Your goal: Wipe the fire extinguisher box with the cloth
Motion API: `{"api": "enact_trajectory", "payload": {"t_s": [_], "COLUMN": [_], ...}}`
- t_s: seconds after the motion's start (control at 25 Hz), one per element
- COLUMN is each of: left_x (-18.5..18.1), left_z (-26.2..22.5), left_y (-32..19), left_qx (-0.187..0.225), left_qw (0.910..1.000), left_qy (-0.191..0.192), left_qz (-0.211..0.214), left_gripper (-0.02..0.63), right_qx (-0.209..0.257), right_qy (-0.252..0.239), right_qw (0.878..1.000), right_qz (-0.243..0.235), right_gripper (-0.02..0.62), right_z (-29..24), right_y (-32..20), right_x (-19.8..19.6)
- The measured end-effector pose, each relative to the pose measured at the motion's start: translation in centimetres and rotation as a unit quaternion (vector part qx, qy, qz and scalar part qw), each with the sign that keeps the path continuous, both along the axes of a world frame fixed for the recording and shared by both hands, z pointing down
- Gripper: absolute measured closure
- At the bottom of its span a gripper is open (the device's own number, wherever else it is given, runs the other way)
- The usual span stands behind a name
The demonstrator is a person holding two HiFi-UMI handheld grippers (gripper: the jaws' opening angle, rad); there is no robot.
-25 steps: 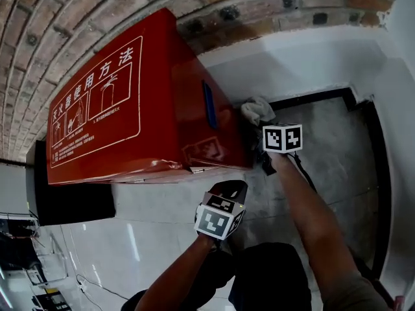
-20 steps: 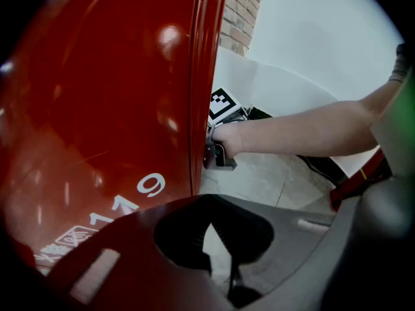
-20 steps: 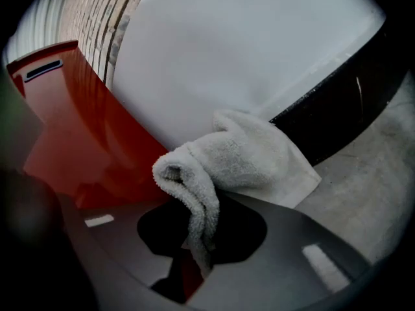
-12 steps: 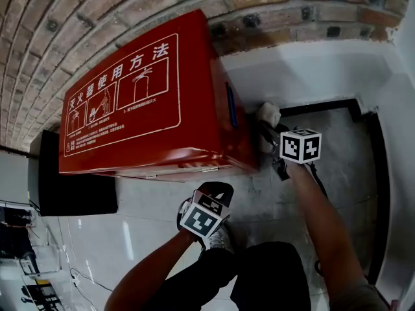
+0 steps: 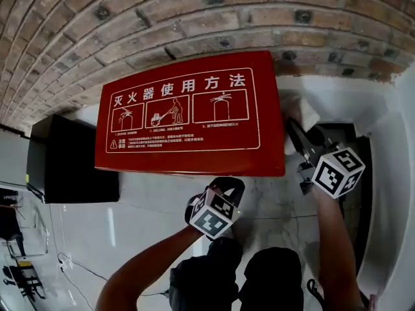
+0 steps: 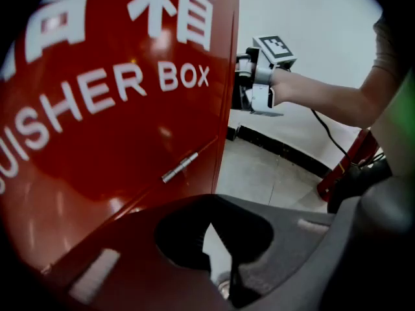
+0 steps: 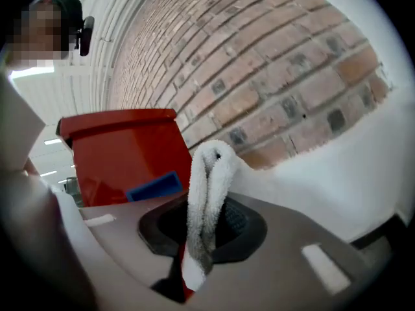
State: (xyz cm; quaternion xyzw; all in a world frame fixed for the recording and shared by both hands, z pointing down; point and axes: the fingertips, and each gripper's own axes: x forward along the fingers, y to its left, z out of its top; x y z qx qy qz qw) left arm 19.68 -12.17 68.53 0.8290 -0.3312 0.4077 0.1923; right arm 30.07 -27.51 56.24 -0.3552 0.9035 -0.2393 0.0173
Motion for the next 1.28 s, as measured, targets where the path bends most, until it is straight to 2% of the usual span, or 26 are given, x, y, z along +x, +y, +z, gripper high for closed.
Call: {"api": "enact_trajectory", "payload": {"t_s": [0.24, 0.44, 0.6, 0.72, 0.8, 1.04, 1.16, 1.28], "left_x": [-1.9, -3.1, -4.5, -6.0, -6.7, -8.5, -9.5, -10.5], "left_z": [-4.9, -10.7, -16.5, -21.0, -23.5, -27.5, -27.9, -28.5], "left_y": [1.2, 3.7, 4.9, 5.0, 5.3, 4.5, 4.5, 3.8], "left_qx": [-0.039, -0.053, -0.042, -0.031, -0.026, -0.022, -0.035, -0.045], "left_qw": [0.9952, 0.9917, 0.9885, 0.9847, 0.9841, 0.9879, 0.9874, 0.985], "left_qy": [0.033, 0.031, 0.025, 0.026, 0.031, 0.07, 0.092, 0.114], "left_qz": [-0.083, -0.113, -0.143, -0.17, -0.173, -0.136, -0.124, -0.122], "left_gripper": [0.606, 0.606, 0.606, 0.606, 0.606, 0.606, 0.606, 0.606], "right_qx": [0.032, 0.061, 0.064, 0.053, 0.043, 0.0, -0.021, -0.022], "right_qy": [0.055, 0.116, 0.157, 0.2, 0.235, 0.301, 0.315, 0.338], "right_qw": [0.998, 0.991, 0.982, 0.973, 0.964, 0.943, 0.934, 0.919], "right_qz": [-0.012, -0.039, -0.077, -0.104, -0.118, -0.141, -0.165, -0.2], "right_gripper": [0.515, 0.515, 0.515, 0.515, 0.515, 0.511, 0.506, 0.508], "right_z": [-11.4, -19.4, -23.7, -23.9, -22.8, -18.5, -17.7, -17.5], "right_y": [2.8, 3.8, 4.1, 3.5, 2.4, -3.4, -3.5, -2.4], "right_x": [0.1, -1.0, -3.3, -5.3, -6.6, -9.3, -10.8, -12.1]}}
